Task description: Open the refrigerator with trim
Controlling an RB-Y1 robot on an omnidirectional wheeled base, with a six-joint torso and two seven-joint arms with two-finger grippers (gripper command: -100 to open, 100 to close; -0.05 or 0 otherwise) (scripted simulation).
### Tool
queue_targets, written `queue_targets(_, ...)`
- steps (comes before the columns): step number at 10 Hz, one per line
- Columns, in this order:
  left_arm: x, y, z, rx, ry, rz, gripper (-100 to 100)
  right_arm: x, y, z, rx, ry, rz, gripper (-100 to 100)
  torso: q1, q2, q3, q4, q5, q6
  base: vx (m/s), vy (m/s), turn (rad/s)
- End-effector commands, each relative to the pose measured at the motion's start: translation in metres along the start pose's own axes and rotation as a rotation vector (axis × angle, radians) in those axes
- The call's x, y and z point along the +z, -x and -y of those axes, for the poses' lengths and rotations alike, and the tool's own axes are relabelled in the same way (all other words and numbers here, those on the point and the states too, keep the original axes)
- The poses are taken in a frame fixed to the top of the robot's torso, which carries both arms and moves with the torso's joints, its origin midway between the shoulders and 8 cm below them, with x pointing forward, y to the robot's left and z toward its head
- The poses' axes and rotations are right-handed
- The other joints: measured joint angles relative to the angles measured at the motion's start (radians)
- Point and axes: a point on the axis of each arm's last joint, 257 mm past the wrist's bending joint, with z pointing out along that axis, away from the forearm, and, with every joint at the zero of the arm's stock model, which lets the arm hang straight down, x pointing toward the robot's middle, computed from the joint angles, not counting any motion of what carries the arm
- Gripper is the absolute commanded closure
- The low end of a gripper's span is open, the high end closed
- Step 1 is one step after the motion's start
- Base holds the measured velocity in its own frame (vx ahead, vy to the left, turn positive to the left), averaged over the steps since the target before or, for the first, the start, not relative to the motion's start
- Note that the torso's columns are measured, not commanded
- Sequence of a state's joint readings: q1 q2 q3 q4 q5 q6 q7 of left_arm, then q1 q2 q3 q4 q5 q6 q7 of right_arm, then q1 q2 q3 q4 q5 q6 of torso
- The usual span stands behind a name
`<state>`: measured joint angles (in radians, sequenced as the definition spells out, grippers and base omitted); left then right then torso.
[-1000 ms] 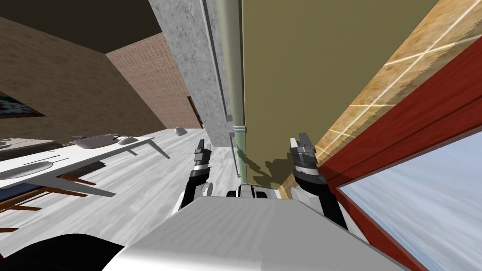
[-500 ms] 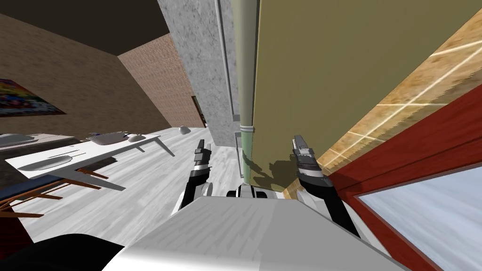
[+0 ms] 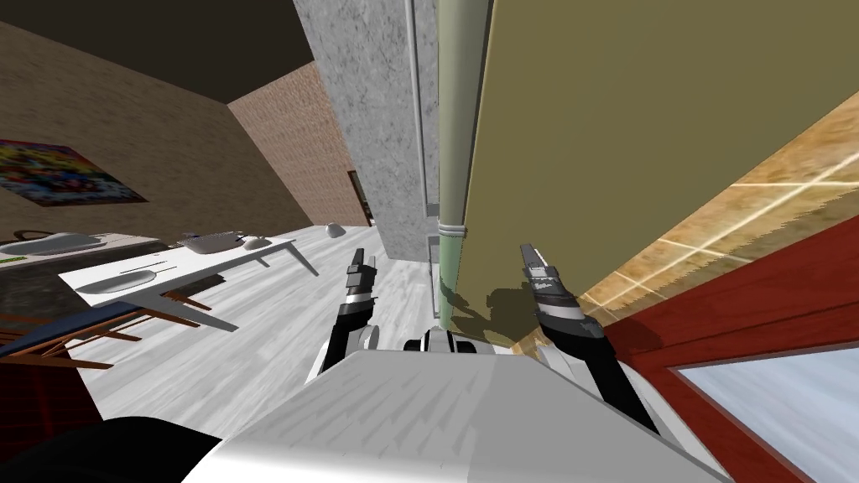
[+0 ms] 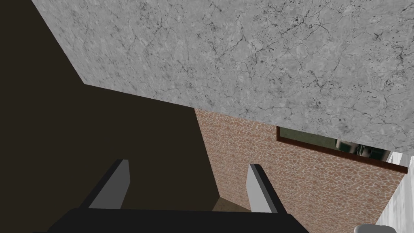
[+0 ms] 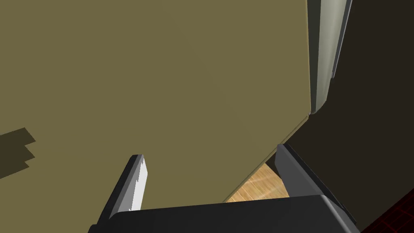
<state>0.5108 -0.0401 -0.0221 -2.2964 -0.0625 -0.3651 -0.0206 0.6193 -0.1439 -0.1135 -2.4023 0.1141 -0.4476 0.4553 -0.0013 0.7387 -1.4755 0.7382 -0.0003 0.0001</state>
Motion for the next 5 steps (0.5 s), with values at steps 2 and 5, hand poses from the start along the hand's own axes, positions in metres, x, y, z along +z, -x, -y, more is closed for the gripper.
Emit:
queue_targets(2,0.0000,0.0000,0.0000,0.000,0.000,0.000,0,-0.0050,0.0019,0.0049,-0.174,-0.014,-0.032,-100,0.001,-0.001,-0.001,0.000,0.000,0.000,0.019,0.057,0.061)
queue_targets(5,0.0000,0.0000,0.0000,0.000,0.000,0.000,0,-0.0096,0.0040,0.0094,-0.318,-0.024,-0.062,-100,0.002,-0.001,-0.001,0.000,0.000,0.000,0.025,0.064,0.086)
